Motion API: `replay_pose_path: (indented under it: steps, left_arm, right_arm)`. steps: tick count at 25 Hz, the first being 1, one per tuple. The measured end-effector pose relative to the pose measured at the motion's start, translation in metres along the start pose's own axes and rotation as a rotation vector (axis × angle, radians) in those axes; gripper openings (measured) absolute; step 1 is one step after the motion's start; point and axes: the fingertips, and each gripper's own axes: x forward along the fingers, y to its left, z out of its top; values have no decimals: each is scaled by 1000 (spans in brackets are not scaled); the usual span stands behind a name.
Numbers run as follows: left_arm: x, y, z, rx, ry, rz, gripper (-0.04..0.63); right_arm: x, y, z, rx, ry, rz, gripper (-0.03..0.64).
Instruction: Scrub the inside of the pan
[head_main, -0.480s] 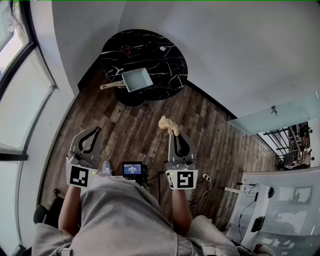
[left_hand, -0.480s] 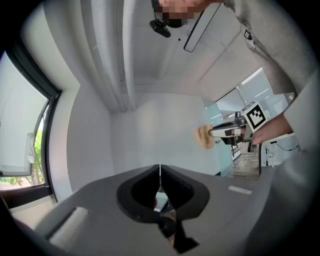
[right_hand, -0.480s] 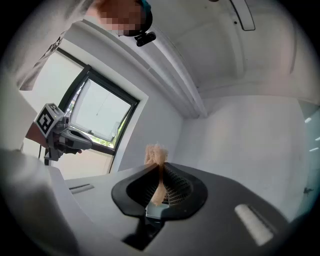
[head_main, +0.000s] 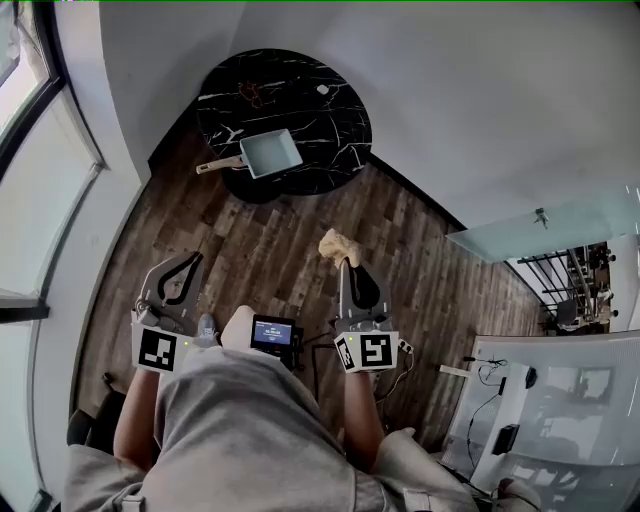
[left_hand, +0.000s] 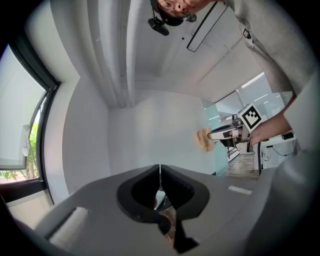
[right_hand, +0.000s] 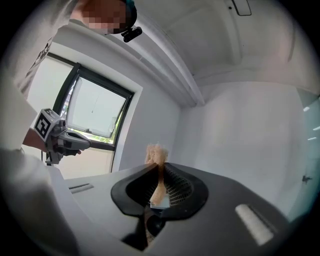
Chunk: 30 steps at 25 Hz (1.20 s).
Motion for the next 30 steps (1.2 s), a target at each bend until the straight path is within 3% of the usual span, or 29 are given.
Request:
replay_pose_path:
  steps: [6, 13, 18, 24, 27, 30]
  left_arm:
    - [33, 1, -8, -20, 23, -35, 5]
    - [79, 19, -23, 38, 48, -87, 5]
    - [133, 42, -42, 41, 73, -152, 6]
    - [209, 67, -66, 101, 134, -249, 11]
    - [249, 78, -91, 136, 184, -285, 63]
    - [282, 88, -123, 177, 254, -302, 78]
  right_arm:
    - [12, -34, -15, -31, 52, -73, 49]
    - [69, -73, -53, 31, 108, -96, 48]
    - [147, -89, -84, 17, 171, -31, 49]
    - [262, -119, -124, -49, 240, 38, 49]
    - [317, -137, -161, -76, 290, 48, 49]
    - [370, -149, -224, -130, 428, 65, 49]
